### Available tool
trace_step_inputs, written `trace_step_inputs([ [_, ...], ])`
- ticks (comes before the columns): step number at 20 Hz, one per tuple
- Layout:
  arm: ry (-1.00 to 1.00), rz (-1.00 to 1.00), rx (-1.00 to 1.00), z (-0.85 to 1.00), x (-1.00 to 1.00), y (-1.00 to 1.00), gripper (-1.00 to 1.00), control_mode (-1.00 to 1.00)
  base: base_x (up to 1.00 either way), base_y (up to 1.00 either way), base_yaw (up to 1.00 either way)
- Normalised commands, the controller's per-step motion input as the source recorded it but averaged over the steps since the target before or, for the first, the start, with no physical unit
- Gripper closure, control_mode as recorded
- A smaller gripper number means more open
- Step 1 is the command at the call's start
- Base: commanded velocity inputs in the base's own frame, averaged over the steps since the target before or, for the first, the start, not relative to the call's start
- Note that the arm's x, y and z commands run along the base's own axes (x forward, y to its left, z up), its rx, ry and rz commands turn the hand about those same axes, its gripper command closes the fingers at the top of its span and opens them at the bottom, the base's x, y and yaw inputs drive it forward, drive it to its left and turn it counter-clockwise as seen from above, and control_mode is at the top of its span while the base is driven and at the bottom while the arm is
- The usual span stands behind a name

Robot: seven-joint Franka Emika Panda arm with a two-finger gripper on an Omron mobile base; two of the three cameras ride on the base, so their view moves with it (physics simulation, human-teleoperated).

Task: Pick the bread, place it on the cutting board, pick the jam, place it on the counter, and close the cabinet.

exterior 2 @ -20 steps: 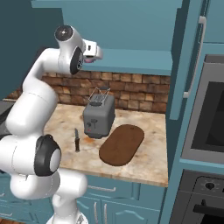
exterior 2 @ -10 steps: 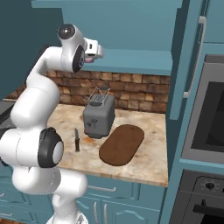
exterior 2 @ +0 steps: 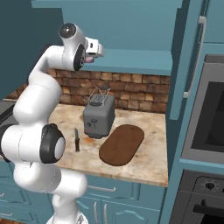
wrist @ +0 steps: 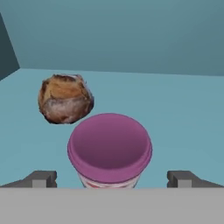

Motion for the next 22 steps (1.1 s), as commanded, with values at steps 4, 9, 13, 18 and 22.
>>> trace_step_inputs([
  [4, 0.00, 0.00, 0.00, 0.00, 0.08, 0.02, -1.00, -1.00, 0.00, 0.00, 0.00],
  [9, 0.00, 0.00, 0.00, 0.00, 0.07, 0.00, -1.00, -1.00, 0.00, 0.00, 0.00],
  [13, 0.00, 0.00, 0.00, 0.00, 0.05, 0.00, -1.00, -1.00, 0.00, 0.00, 0.00],
  [18, 0.00, 0.00, 0.00, 0.00, 0.03, 0.00, -1.00, -1.00, 0.00, 0.00, 0.00],
  [22, 0.00, 0.00, 0.00, 0.00, 0.02, 0.00, -1.00, -1.00, 0.00, 0.00, 0.00],
])
